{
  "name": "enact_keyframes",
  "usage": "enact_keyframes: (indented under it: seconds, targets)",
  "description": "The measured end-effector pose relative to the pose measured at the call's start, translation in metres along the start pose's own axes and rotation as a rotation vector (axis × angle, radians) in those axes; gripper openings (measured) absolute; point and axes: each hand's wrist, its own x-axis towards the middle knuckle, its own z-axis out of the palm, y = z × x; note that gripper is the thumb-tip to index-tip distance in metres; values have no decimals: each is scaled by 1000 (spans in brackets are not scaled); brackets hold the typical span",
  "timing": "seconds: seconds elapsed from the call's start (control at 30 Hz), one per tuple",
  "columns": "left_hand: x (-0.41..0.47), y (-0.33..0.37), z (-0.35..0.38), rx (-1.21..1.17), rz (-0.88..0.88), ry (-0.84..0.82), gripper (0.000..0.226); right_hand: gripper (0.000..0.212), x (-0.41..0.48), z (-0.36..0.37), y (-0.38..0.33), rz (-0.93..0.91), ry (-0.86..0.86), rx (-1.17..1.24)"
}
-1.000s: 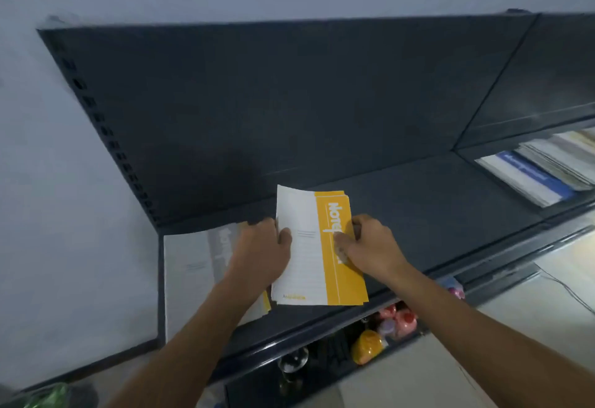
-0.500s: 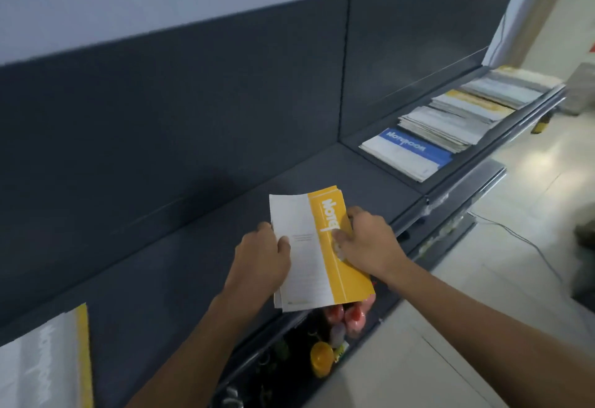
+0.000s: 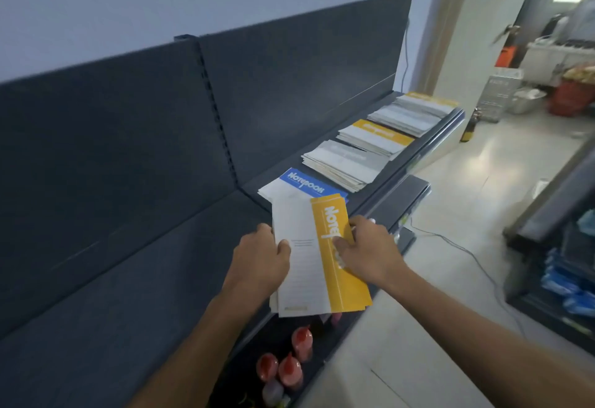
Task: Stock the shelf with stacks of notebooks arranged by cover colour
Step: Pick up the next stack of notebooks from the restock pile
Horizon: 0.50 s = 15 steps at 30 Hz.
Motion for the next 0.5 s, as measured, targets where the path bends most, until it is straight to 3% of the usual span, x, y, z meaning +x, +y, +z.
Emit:
enact_keyframes:
  seconds: [0.5]
  targets:
    - [168,142,102,-83,-2,-10,21,16,178,-93,115,95,-7,3]
